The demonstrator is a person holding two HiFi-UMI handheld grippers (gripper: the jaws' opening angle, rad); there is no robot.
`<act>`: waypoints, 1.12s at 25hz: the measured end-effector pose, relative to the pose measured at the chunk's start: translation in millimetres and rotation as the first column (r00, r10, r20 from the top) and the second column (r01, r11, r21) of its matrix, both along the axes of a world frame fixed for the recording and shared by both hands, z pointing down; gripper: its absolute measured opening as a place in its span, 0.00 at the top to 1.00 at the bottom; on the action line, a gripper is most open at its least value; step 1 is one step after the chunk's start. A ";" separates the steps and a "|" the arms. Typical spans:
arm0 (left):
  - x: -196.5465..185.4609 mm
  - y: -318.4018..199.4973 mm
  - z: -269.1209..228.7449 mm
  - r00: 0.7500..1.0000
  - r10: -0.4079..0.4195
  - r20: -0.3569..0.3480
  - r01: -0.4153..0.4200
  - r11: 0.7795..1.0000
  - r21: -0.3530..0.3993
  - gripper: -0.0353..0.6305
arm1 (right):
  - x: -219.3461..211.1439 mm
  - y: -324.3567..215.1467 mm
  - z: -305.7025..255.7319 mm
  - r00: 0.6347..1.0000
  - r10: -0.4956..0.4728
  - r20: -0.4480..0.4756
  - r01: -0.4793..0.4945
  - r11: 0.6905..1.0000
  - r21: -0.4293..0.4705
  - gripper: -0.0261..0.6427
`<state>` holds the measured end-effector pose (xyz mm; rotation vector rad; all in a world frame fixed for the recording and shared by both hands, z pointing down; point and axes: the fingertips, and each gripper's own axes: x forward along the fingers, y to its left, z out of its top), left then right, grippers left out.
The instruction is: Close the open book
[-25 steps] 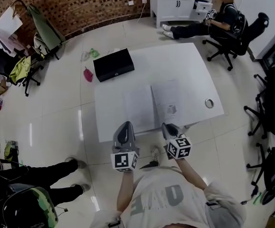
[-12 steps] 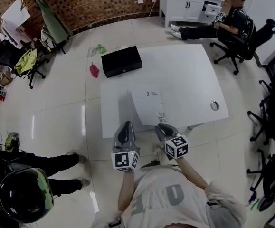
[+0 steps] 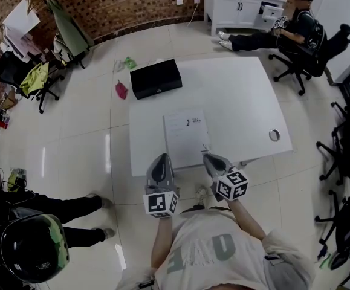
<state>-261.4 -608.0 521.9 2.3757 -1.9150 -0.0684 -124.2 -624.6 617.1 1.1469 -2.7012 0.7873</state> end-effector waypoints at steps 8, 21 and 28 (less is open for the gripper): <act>3.6 -10.3 1.1 1.000 0.007 -0.030 -0.007 1.000 0.003 0.93 | 43.9 -23.0 -44.3 0.987 0.144 0.068 -0.150 0.984 0.091 0.95; 6.9 -10.3 7.7 0.995 0.001 -0.098 -0.001 1.000 0.001 0.93 | 74.5 -17.5 -58.4 0.968 0.213 0.135 -0.227 0.969 0.094 0.95; 2.4 16.6 16.6 0.990 -0.028 -0.141 0.026 1.000 -0.011 0.93 | 88.2 8.8 -56.5 0.950 0.264 0.165 -0.284 0.952 0.110 0.95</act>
